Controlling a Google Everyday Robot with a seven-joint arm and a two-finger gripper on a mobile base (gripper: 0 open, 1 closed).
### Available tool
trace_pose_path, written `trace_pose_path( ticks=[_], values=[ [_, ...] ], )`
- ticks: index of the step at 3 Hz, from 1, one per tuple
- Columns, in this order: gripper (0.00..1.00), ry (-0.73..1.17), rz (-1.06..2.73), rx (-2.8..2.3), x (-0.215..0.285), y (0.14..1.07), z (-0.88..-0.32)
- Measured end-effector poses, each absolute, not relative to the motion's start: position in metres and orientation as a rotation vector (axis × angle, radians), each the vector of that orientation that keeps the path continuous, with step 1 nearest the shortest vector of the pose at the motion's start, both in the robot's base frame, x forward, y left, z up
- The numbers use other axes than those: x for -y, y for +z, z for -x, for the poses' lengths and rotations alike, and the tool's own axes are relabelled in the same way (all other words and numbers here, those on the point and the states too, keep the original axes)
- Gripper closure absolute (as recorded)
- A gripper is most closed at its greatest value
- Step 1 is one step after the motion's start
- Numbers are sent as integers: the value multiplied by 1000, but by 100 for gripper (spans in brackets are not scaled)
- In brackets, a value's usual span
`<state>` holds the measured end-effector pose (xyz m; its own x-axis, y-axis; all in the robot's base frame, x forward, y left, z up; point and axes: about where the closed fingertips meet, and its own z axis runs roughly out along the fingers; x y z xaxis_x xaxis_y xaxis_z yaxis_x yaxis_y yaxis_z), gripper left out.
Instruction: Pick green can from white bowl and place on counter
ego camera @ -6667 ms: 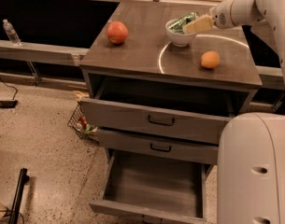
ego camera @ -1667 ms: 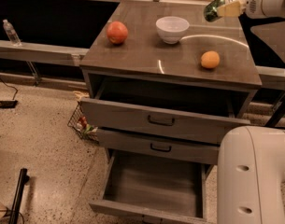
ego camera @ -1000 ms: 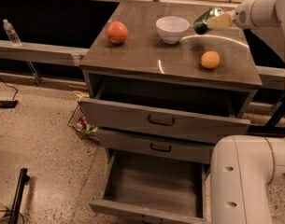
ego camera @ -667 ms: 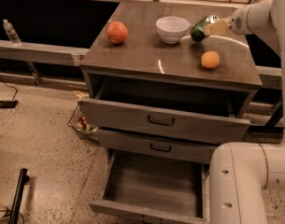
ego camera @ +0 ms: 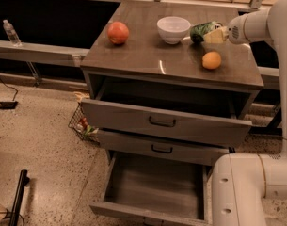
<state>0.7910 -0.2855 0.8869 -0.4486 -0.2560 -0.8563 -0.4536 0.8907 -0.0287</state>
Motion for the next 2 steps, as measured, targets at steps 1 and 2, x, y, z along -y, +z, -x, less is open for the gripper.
trace_pose_path(
  ticks=[1, 2],
  values=[
    [0, 255, 509, -2066, 282, 885, -780],
    [0, 254, 506, -2063, 281, 887, -777]
  ],
)
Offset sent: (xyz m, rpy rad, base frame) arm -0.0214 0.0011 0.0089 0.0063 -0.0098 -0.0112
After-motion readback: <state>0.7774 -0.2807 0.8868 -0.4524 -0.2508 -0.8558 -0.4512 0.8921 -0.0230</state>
